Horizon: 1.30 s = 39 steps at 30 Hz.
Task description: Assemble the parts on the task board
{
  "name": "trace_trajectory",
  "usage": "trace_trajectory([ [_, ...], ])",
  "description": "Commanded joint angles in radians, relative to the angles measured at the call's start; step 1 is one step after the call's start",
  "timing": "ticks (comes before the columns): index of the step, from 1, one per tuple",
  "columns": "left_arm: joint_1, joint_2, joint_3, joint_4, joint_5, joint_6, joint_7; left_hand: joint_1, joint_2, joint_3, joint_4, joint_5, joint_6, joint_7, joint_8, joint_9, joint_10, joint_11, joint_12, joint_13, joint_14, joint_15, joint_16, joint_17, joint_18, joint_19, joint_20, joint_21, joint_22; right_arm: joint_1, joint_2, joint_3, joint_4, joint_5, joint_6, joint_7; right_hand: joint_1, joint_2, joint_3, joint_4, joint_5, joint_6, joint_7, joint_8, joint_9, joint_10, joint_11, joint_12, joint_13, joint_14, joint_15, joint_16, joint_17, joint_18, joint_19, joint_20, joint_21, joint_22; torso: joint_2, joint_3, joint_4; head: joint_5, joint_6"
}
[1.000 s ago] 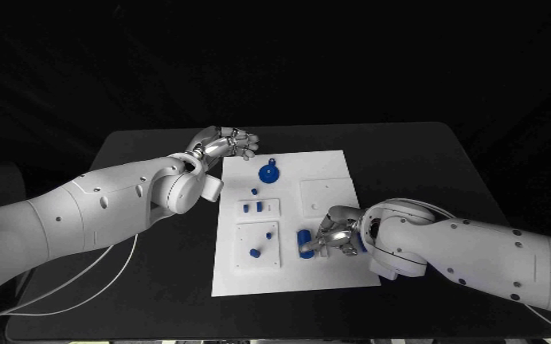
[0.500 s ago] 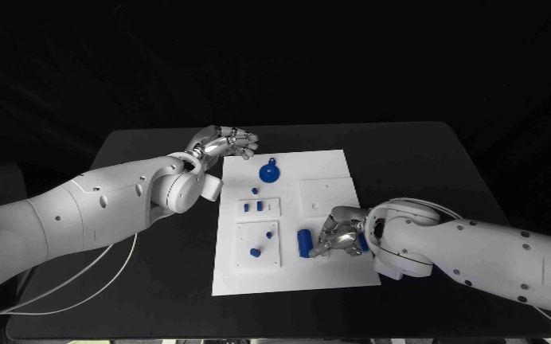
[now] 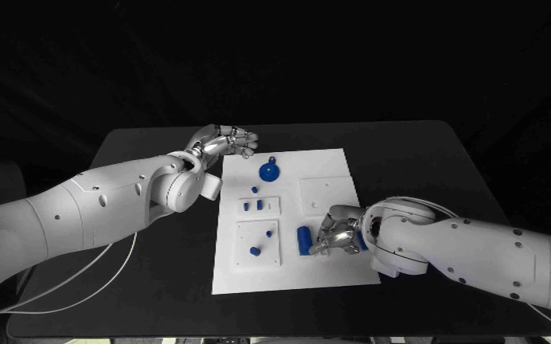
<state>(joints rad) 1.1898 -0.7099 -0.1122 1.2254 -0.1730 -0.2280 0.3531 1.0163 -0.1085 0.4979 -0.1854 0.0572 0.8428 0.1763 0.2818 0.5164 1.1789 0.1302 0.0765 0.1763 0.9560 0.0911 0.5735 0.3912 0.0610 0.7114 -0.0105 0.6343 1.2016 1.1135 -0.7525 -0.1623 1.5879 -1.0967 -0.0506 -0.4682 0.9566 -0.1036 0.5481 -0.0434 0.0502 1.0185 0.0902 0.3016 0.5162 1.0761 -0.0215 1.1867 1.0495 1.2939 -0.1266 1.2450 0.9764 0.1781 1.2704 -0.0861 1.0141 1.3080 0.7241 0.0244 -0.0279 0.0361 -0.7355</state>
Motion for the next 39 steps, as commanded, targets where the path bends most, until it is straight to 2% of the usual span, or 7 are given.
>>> trace_trajectory([
  [1, -0.001, 0.001, 0.001, 0.002, 0.002, 0.013, 0.002, -0.010, -0.001, -0.003, 0.001, -0.002, -0.006, -0.001, -0.003, -0.001, -0.007, -0.002, -0.004, -0.002, 0.000, 0.004, -0.004, 0.002, 0.011, 0.001, 0.006, -0.005, 0.001, 0.000, 0.004, 0.000, -0.004, -0.011, 0.012, 0.004, -0.012, -0.008, 0.063, 0.011, -0.001, 0.008, 0.000, -0.004, -0.001, 0.008, 0.001, -0.004, 0.004, 0.009, -0.001, -0.005, 0.002, 0.084, 0.004, 0.008, 0.003, 0.015, 0.000, -0.0001, -0.0002, 0.001, 0.000],
  [3, -0.001, 0.001, 0.001, 0.002, 0.002, 0.009, 0.002, -0.009, 0.000, -0.003, 0.000, -0.002, -0.006, -0.001, -0.003, -0.001, -0.007, -0.002, -0.004, -0.002, 0.000, 0.004, -0.005, 0.002, 0.011, 0.001, 0.006, -0.005, 0.002, 0.000, 0.004, 0.000, -0.006, -0.011, 0.025, 0.000, -0.030, -0.017, 0.119, 0.016, -0.001, 0.008, 0.001, -0.005, 0.000, 0.010, 0.001, -0.006, 0.008, 0.010, 0.001, -0.005, 0.004, 0.084, 0.006, 0.009, 0.007, 0.016, 0.000, 0.0002, -0.0001, 0.002, 0.001],
  [13, -0.001, 0.000, 0.001, 0.001, 0.002, 0.012, 0.000, -0.007, 0.000, -0.003, -0.001, -0.002, -0.006, -0.001, -0.002, -0.001, -0.008, -0.002, -0.004, -0.002, -0.002, 0.005, -0.007, 0.003, 0.011, 0.001, 0.006, -0.006, 0.002, 0.000, 0.005, 0.000, -0.006, -0.010, 0.064, -0.007, -0.044, -0.046, 0.135, -0.021, 0.001, 0.006, 0.003, -0.006, 0.002, 0.010, 0.004, -0.008, 0.013, 0.012, 0.003, -0.006, 0.004, 0.084, 0.007, 0.012, 0.012, 0.017, 0.000, 0.0004, -0.0006, 0.002, -0.002],
  [21, -0.001, 0.000, 0.001, 0.001, -0.005, 0.012, -0.008, -0.003, 0.001, -0.002, -0.003, -0.002, -0.007, -0.001, -0.003, -0.002, -0.008, -0.001, -0.004, -0.002, 0.000, 0.004, -0.009, 0.007, 0.014, 0.009, 0.005, -0.004, 0.005, -0.001, 0.001, 0.000, -0.005, -0.009, 0.077, -0.002, -0.108, -0.116, 0.061, -0.052, 0.000, 0.004, 0.004, -0.006, 0.004, 0.011, 0.005, -0.011, 0.017, 0.013, 0.004, -0.007, 0.005, 0.084, 0.007, 0.015, 0.014, 0.015, 0.000, 0.0004, -0.0006, 0.002, -0.002],
  [24, -0.001, -0.001, 0.001, 0.001, -0.005, 0.010, -0.011, -0.003, 0.001, -0.002, -0.003, -0.002, -0.007, -0.001, -0.003, -0.002, -0.008, -0.001, -0.004, -0.002, 0.000, 0.004, -0.010, 0.007, 0.014, 0.009, 0.005, -0.003, 0.005, -0.001, -0.001, 0.000, -0.003, -0.009, 0.073, -0.001, -0.115, -0.132, 0.036, -0.065, 0.000, 0.002, 0.003, -0.005, 0.006, 0.010, 0.003, -0.012, 0.018, 0.013, 0.002, -0.008, 0.006, 0.084, 0.006, 0.011, 0.014, 0.014, 0.000, 0.0003, -0.0002, 0.002, -0.003],
  [33, -0.001, -0.001, 0.001, 0.001, -0.005, 0.009, -0.011, 0.000, 0.002, -0.001, -0.004, -0.001, -0.007, -0.001, -0.002, -0.002, -0.008, -0.002, -0.004, -0.002, 0.000, 0.004, -0.011, 0.008, 0.015, 0.011, 0.005, -0.003, 0.006, -0.001, 0.002, 0.000, -0.004, -0.010, 0.050, -0.005, -0.107, -0.108, 0.027, -0.077, 0.000, 0.003, 0.001, -0.003, 0.010, 0.012, 0.002, -0.013, 0.020, 0.013, 0.001, -0.009, 0.007, 0.084, 0.007, 0.007, 0.011, 0.011, 0.000, 0.0001, 0.0000, 0.003, -0.005],
  [39, -0.001, -0.001, 0.001, 0.000, -0.005, 0.010, -0.011, -0.001, 0.003, -0.001, -0.004, -0.001, -0.007, -0.001, -0.002, -0.002, -0.008, -0.001, -0.004, -0.002, 0.000, 0.004, -0.012, 0.009, 0.015, 0.011, 0.005, -0.004, 0.006, -0.002, 0.008, 0.000, -0.007, -0.046, 0.035, -0.015, -0.090, -0.060, 0.042, -0.084, -0.001, 0.005, 0.000, -0.001, 0.011, 0.015, 0.000, -0.014, 0.021, 0.014, 0.000, -0.009, 0.007, 0.084, 0.009, 0.005, 0.010, 0.010, 0.000, -0.0001, -0.0002, 0.003, -0.005],
])
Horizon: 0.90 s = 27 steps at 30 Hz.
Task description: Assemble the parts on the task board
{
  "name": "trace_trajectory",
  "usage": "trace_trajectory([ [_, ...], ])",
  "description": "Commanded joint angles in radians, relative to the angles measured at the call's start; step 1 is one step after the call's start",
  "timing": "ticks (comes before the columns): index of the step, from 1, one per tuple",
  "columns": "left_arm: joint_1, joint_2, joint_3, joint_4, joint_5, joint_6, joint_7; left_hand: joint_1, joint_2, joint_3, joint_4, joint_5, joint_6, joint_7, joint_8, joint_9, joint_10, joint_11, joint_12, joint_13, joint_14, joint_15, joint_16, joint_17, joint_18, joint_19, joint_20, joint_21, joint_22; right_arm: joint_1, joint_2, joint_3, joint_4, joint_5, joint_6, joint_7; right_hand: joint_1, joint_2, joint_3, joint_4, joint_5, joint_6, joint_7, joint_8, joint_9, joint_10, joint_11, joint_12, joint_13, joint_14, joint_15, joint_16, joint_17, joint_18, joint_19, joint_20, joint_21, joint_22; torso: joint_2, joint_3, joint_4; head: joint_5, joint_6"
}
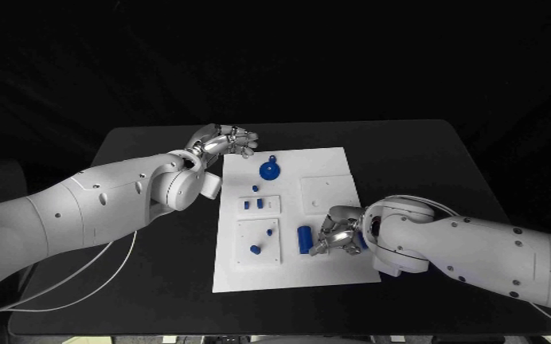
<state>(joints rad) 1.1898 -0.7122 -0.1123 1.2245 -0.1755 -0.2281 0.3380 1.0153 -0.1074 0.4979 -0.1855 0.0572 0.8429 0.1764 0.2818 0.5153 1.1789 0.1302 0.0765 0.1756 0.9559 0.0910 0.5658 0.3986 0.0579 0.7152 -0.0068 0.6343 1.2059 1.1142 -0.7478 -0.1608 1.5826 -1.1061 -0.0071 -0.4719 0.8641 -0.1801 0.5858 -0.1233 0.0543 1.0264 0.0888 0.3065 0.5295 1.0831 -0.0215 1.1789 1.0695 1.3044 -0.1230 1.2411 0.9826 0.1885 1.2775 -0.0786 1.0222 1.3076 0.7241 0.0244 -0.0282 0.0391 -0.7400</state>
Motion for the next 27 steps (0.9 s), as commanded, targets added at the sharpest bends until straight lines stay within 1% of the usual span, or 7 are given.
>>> trace_trajectory([
  [1, -0.001, 0.001, 0.001, 0.001, -0.003, 0.010, 0.004, 0.000, 0.002, -0.001, -0.004, -0.001, -0.007, -0.001, -0.002, -0.001, -0.008, -0.001, -0.003, -0.002, 0.000, 0.004, -0.004, 0.002, 0.018, 0.008, 0.002, -0.004, 0.002, -0.002, 0.005, -0.001, -0.002, -0.042, -0.011, -0.011, 0.007, 0.027, 0.009, -0.006, -0.005, -0.002, 0.001, -0.006, -0.002, 0.008, 0.000, -0.006, 0.001, 0.003, -0.004, -0.005, 0.001, 0.073, 0.002, -0.003, 0.002, 0.011, 0.000, -0.0004, 0.0001, 0.000, -0.001],
  [7, -0.001, 0.002, 0.001, 0.001, -0.003, 0.010, 0.004, -0.001, 0.003, -0.001, -0.003, -0.002, -0.007, -0.001, -0.002, -0.001, -0.008, -0.001, -0.003, -0.002, 0.001, 0.005, -0.005, 0.002, 0.018, 0.008, 0.002, -0.004, 0.002, -0.004, 0.014, -0.001, -0.007, -0.051, -0.017, -0.013, 0.018, 0.062, 0.043, -0.004, -0.005, 0.001, 0.000, -0.006, -0.001, 0.012, 0.000, -0.008, 0.002, 0.003, -0.005, -0.006, 0.001, 0.073, 0.001, -0.001, 0.000, 0.010, 0.000, -0.0002, 0.0003, 0.000, -0.002],
  [10, -0.001, 0.002, 0.001, 0.001, -0.003, 0.010, 0.004, -0.001, 0.003, -0.001, -0.002, -0.002, -0.007, 0.000, -0.002, -0.001, -0.008, -0.001, -0.003, -0.002, 0.001, 0.005, -0.005, 0.003, 0.018, 0.008, 0.002, -0.004, 0.002, -0.007, 0.017, -0.001, -0.008, -0.051, -0.021, -0.013, 0.022, 0.061, 0.085, 0.003, -0.005, 0.003, 0.000, -0.006, -0.001, 0.014, 0.000, -0.009, 0.004, 0.004, -0.004, -0.007, 0.002, 0.073, 0.002, 0.002, 0.001, 0.011, 0.000, 0.0000, 0.0002, 0.000, -0.003],
  [16, -0.001, 0.001, 0.001, 0.001, -0.003, 0.010, 0.003, -0.002, 0.003, -0.002, -0.002, -0.002, -0.007, 0.000, -0.003, -0.002, -0.008, -0.001, -0.003, -0.002, 0.001, 0.005, -0.005, 0.003, 0.018, 0.008, 0.002, -0.004, 0.002, -0.007, 0.016, -0.001, -0.007, -0.051, -0.023, -0.011, 0.012, 0.059, 0.107, 0.014, -0.005, 0.005, 0.001, -0.006, -0.001, 0.016, 0.000, -0.010, 0.005, 0.005, -0.004, -0.007, 0.002, 0.073, 0.004, 0.004, 0.002, 0.011, 0.000, 0.0003, -0.0001, 0.001, -0.004],
  [20, -0.001, 0.001, 0.001, 0.001, -0.003, 0.010, 0.003, -0.002, 0.003, -0.002, -0.002, -0.002, -0.007, 0.000, -0.003, -0.002, -0.008, -0.001, -0.003, -0.002, 0.001, 0.005, -0.006, 0.003, 0.018, 0.008, 0.002, -0.004, 0.002, -0.007, 0.004, -0.001, -0.003, -0.041, -0.023, -0.004, 0.002, 0.046, 0.112, 0.018, -0.005, 0.005, 0.001, -0.006, -0.001, 0.017, 0.000, -0.010, 0.007, 0.006, -0.003, -0.007, 0.002, 0.073, 0.006, 0.005, 0.003, 0.012, 0.000, 0.0001, -0.0003, 0.002, -0.002],
  [25, -0.001, -0.001, 0.001, 0.001, -0.003, 0.010, 0.002, -0.002, 0.003, -0.002, -0.002, -0.002, -0.007, 0.000, -0.003, -0.002, -0.008, -0.001, -0.003, -0.002, 0.001, 0.005, -0.006, 0.004, 0.018, 0.009, 0.002, -0.005, 0.003, -0.007, -0.019, -0.001, 0.009, -0.004, -0.050, 0.018, -0.013, 0.002, 0.097, 0.011, 0.001, -0.001, 0.003, -0.011, -0.002, 0.017, 0.003, -0.012, 0.008, 0.007, -0.002, -0.007, 0.002, 0.073, 0.008, 0.006, 0.005, 0.013, 0.000, 0.0003, -0.0001, 0.002, -0.001],
  [27, -0.001, -0.001, 0.001, 0.001, -0.003, 0.011, 0.001, -0.002, 0.003, -0.002, -0.002, -0.002, -0.007, 0.000, -0.003, -0.002, -0.008, -0.001, -0.003, -0.002, 0.001, 0.005, -0.006, 0.004, 0.018, 0.009, 0.002, -0.005, 0.003, -0.007, -0.033, 0.000, 0.019, 0.003, -0.067, 0.027, -0.015, -0.004, 0.093, 0.010, 0.004, -0.004, 0.004, -0.012, -0.003, 0.016, 0.003, -0.013, 0.009, 0.007, -0.001, -0.007, 0.002, 0.073, 0.008, 0.005, 0.005, 0.012, 0.000, 0.0003, -0.0004, 0.002, 0.001],
])
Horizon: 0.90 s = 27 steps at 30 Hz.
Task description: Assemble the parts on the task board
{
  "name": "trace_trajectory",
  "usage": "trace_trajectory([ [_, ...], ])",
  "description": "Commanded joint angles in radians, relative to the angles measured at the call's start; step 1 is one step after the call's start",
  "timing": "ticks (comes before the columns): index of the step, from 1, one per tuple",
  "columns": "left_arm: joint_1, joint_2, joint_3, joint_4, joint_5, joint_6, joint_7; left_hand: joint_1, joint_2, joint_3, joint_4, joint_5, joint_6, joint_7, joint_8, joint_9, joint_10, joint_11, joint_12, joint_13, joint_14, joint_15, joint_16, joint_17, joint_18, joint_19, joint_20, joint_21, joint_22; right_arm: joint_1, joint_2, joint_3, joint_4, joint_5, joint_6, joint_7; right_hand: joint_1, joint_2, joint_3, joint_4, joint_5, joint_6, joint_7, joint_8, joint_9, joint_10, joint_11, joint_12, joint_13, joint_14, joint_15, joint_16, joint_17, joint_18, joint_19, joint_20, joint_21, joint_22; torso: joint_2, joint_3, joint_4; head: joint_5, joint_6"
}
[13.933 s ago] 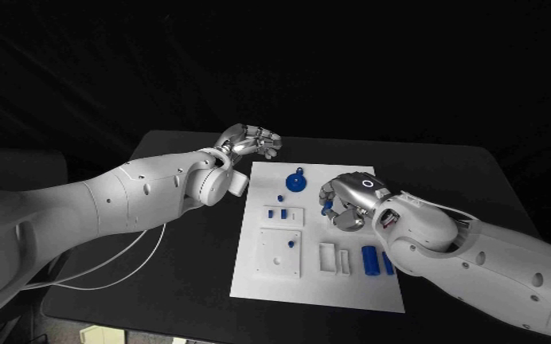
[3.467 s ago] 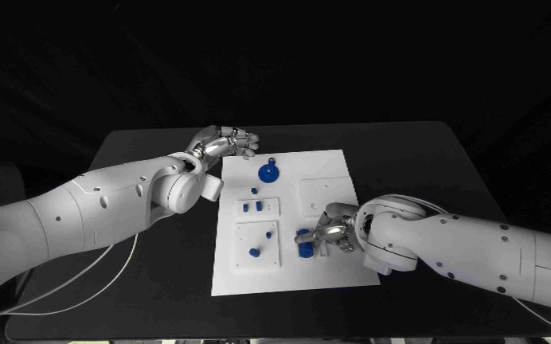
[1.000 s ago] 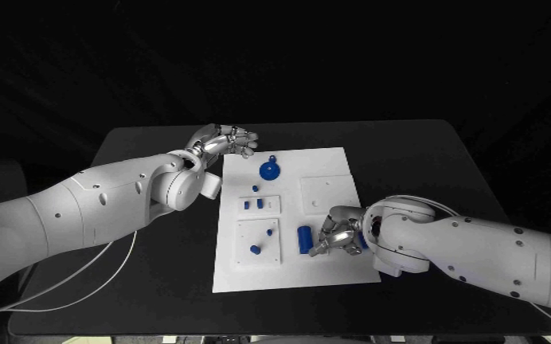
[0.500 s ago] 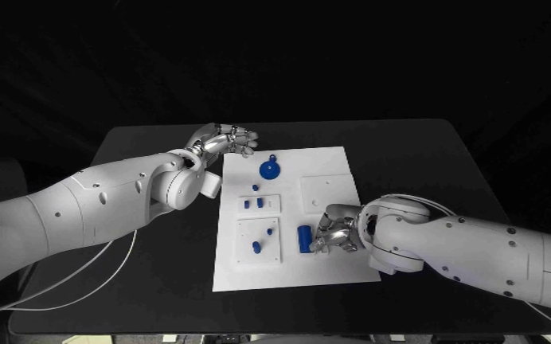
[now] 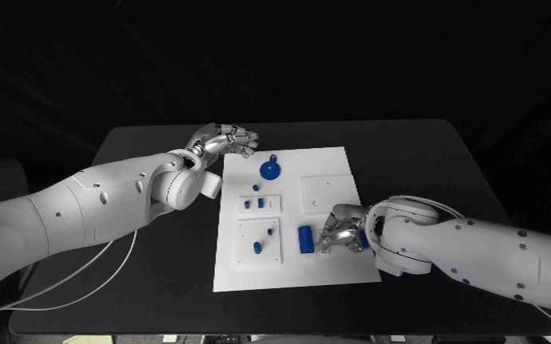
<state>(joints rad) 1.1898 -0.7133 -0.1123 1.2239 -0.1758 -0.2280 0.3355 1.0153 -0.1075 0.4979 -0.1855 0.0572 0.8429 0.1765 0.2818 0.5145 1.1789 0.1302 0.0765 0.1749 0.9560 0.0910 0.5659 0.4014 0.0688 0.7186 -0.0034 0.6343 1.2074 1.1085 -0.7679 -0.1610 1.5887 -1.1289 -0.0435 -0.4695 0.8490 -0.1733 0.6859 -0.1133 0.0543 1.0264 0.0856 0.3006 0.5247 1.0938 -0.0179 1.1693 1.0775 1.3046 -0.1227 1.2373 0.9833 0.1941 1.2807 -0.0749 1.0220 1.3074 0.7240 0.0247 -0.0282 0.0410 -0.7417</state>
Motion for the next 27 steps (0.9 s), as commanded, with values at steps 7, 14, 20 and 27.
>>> trace_trajectory([
  [7, -0.001, 0.000, 0.001, 0.001, -0.003, 0.011, 0.004, -0.002, 0.003, -0.002, -0.002, -0.002, -0.007, 0.000, -0.003, -0.001, -0.008, -0.001, -0.003, -0.001, 0.001, 0.005, -0.006, 0.001, 0.007, 0.005, -0.001, -0.005, 0.001, 0.011, -0.055, 0.027, 0.037, 0.039, -0.066, 0.056, -0.025, -0.045, -0.069, -0.013, 0.007, -0.044, 0.018, -0.024, 0.002, 0.002, 0.010, -0.002, 0.006, 0.006, 0.007, -0.004, 0.003, 0.068, 0.005, -0.004, 0.002, 0.011, 0.000, 0.0001, -0.0011, -0.001, 0.009],
  [14, -0.001, 0.000, 0.001, 0.002, -0.003, 0.012, 0.004, -0.002, 0.003, -0.002, -0.002, -0.002, -0.007, 0.000, -0.003, -0.001, -0.008, -0.001, -0.003, -0.001, 0.001, 0.005, -0.007, 0.002, 0.007, 0.005, -0.001, -0.005, 0.002, 0.044, -0.106, 0.061, 0.031, -0.008, -0.056, 0.044, -0.009, -0.034, -0.080, -0.025, 0.004, -0.046, 0.019, -0.022, 0.007, 0.001, 0.011, -0.001, 0.009, 0.006, 0.008, -0.004, 0.004, 0.068, 0.005, -0.009, 0.000, 0.009, 0.000, 0.0001, -0.0006, -0.007, 0.014],
  [20, -0.001, -0.001, 0.000, 0.004, -0.003, 0.015, 0.005, -0.002, 0.002, -0.002, -0.002, -0.002, -0.007, 0.000, -0.002, -0.001, -0.008, -0.001, -0.003, -0.001, 0.001, 0.005, -0.007, 0.002, 0.007, 0.005, -0.001, -0.005, 0.002, 0.071, -0.139, 0.066, 0.010, -0.055, 0.024, -0.008, 0.018, -0.009, -0.077, -0.040, 0.002, -0.034, 0.016, -0.014, 0.015, 0.007, 0.008, -0.002, 0.008, 0.008, 0.006, -0.004, 0.005, 0.068, 0.007, -0.008, 0.000, 0.010, 0.000, -0.0001, -0.0010, -0.024, 0.023],
  [27, -0.001, -0.004, 0.000, 0.006, -0.003, 0.015, 0.005, -0.002, 0.002, -0.003, -0.002, -0.002, -0.007, 0.000, -0.002, -0.001, -0.008, -0.001, -0.003, -0.001, 0.001, 0.005, -0.008, 0.003, 0.008, 0.005, -0.001, -0.006, 0.002, 0.072, -0.148, 0.065, 0.003, -0.138, 0.094, -0.066, 0.032, -0.020, -0.044, -0.022, -0.005, -0.017, 0.011, -0.004, 0.023, 0.014, 0.003, -0.007, 0.006, 0.010, 0.003, -0.005, 0.005, 0.068, 0.009, -0.003, 0.000, 0.010, 0.000, 0.0005, -0.0004, -0.036, 0.023],
])
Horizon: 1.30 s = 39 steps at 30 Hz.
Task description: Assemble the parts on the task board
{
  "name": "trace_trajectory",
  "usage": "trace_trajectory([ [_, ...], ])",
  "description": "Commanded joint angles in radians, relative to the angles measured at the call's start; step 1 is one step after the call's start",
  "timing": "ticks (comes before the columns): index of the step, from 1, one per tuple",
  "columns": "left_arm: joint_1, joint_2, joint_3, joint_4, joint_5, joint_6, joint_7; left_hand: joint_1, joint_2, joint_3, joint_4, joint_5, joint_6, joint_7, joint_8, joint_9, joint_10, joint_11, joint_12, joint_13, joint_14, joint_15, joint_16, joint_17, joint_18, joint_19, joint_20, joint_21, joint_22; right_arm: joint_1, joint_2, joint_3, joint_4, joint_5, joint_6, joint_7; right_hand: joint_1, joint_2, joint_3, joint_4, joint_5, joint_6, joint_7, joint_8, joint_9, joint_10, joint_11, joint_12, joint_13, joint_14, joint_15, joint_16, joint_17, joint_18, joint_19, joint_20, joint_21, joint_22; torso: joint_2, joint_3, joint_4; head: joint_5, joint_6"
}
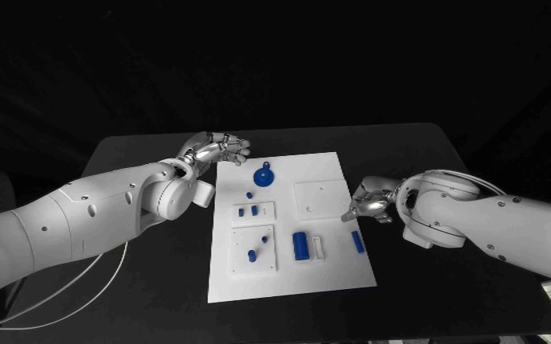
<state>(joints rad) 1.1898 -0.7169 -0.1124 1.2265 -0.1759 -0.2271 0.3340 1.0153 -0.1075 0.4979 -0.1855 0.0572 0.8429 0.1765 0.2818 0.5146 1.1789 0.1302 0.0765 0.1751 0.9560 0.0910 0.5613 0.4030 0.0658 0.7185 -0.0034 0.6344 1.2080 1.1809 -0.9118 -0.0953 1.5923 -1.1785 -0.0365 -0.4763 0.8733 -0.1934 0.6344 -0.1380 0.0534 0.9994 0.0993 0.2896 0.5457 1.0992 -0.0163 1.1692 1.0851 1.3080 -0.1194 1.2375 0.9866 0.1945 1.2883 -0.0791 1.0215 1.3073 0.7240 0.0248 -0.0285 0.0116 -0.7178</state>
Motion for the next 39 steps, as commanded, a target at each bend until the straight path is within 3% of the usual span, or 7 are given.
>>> trace_trajectory([
  [1, -0.001, 0.000, 0.001, 0.004, -0.002, 0.015, 0.007, -0.002, 0.002, -0.003, -0.002, -0.002, -0.007, 0.000, -0.002, -0.001, -0.008, -0.001, -0.003, -0.001, 0.001, 0.005, -0.003, 0.001, 0.010, 0.006, -0.001, -0.006, 0.001, -0.001, -0.005, -0.001, -0.002, -0.099, 0.096, -0.067, 0.008, 0.000, 0.011, 0.005, -0.004, 0.013, -0.004, 0.009, 0.003, 0.009, 0.001, -0.007, -0.002, 0.006, -0.001, -0.005, 0.001, 0.067, 0.002, 0.002, 0.001, 0.010, 0.000, 0.0004, -0.0003, -0.008, -0.002],
  [4, -0.001, 0.001, 0.001, 0.005, -0.002, 0.016, 0.007, -0.002, 0.002, -0.003, -0.002, -0.002, -0.007, 0.000, -0.002, -0.001, -0.008, -0.001, -0.003, -0.001, 0.001, 0.005, -0.003, 0.001, 0.010, 0.006, -0.001, -0.006, 0.001, -0.001, -0.009, -0.002, -0.007, -0.113, 0.109, -0.081, 0.009, -0.001, 0.019, 0.013, -0.004, 0.021, -0.006, 0.012, 0.005, 0.011, -0.001, -0.008, -0.002, 0.007, -0.002, -0.005, 0.001, 0.067, 0.001, 0.005, 0.002, 0.011, 0.000, -0.0002, -0.0005, -0.012, -0.005],
  [8, -0.001, 0.001, 0.001, 0.005, -0.002, 0.028, 0.007, -0.004, 0.001, -0.004, -0.002, -0.002, -0.007, 0.000, -0.002, -0.001, -0.008, -0.001, -0.003, -0.001, 0.001, 0.005, -0.004, 0.002, 0.010, 0.005, -0.001, -0.006, 0.002, -0.004, -0.011, -0.013, -0.007, -0.114, 0.122, -0.091, 0.003, -0.004, 0.021, 0.020, -0.004, 0.025, -0.007, 0.014, 0.006, 0.013, -0.002, -0.009, -0.002, 0.007, -0.003, -0.005, 0.001, 0.067, 0.001, 0.008, 0.003, 0.012, 0.000, -0.0004, 0.0005, -0.018, -0.006],
  [10, -0.001, 0.000, 0.001, 0.005, -0.002, 0.029, 0.007, -0.008, -0.002, -0.007, 0.000, -0.003, -0.007, 0.000, -0.002, -0.002, -0.009, -0.001, -0.004, -0.002, 0.001, 0.005, -0.006, 0.003, 0.010, 0.005, -0.001, -0.007, 0.002, -0.009, -0.010, -0.021, -0.007, -0.117, 0.137, -0.098, -0.001, -0.004, 0.020, 0.024, -0.004, 0.027, -0.008, 0.015, 0.007, 0.013, -0.002, -0.009, -0.002, 0.007, -0.003, -0.005, 0.001, 0.067, 0.001, 0.009, 0.003, 0.012, 0.000, 0.0000, 0.0005, -0.019, -0.006],
  [24, -0.001, -0.002, 0.000, 0.007, -0.002, 0.033, 0.012, -0.016, -0.005, -0.012, 0.003, -0.003, -0.008, 0.000, -0.003, -0.002, -0.010, -0.001, -0.004, -0.002, 0.001, 0.006, -0.009, 0.006, 0.010, 0.005, 0.000, -0.010, 0.003, -0.041, 0.009, -0.039, -0.013, -0.154, 0.147, -0.106, -0.028, -0.001, 0.008, 0.046, -0.004, 0.030, -0.009, 0.015, 0.008, 0.015, -0.004, -0.012, -0.001, 0.007, -0.004, -0.004, 0.001, 0.067, -0.002, 0.015, 0.005, 0.014, 0.000, -0.0002, 0.0004, -0.020, -0.010],
  [29, -0.001, -0.002, 0.000, 0.007, -0.002, 0.034, 0.011, -0.016, -0.005, -0.012, 0.003, -0.003, -0.008, 0.000, -0.002, -0.002, -0.010, -0.001, -0.004, -0.002, 0.001, 0.006, -0.009, 0.007, 0.010, 0.005, 0.000, -0.010, 0.004, -0.052, 0.018, -0.041, -0.021, -0.174, 0.139, -0.104, -0.028, 0.001, 0.009, 0.047, -0.004, 0.030, -0.009, 0.015, 0.008, 0.015, -0.004, -0.012, -0.001, 0.007, -0.004, -0.004, 0.001, 0.067, -0.002, 0.015, 0.005, 0.014, 0.000, -0.0004, 0.0004, -0.020, -0.010],
  [39, -0.001, -0.005, 0.000, 0.018, -0.002, 0.034, 0.019, -0.017, -0.001, -0.012, 0.005, -0.003, -0.008, 0.000, -0.003, -0.003, -0.009, -0.001, -0.003, -0.002, 0.001, 0.006, -0.010, 0.008, 0.011, 0.006, 0.000, -0.010, 0.004, -0.079, 0.044, -0.042, -0.050, -0.240, 0.113, -0.101, -0.006, 0.032, 0.025, 0.039, -0.004, 0.033, -0.011, 0.016, 0.009, 0.017, -0.005, -0.013, 0.001, 0.007, -0.005, -0.004, 0.001, 0.067, -0.004, 0.015, 0.007, 0.015, 0.001, -0.0001, 0.0011, -0.024, -0.012],
])
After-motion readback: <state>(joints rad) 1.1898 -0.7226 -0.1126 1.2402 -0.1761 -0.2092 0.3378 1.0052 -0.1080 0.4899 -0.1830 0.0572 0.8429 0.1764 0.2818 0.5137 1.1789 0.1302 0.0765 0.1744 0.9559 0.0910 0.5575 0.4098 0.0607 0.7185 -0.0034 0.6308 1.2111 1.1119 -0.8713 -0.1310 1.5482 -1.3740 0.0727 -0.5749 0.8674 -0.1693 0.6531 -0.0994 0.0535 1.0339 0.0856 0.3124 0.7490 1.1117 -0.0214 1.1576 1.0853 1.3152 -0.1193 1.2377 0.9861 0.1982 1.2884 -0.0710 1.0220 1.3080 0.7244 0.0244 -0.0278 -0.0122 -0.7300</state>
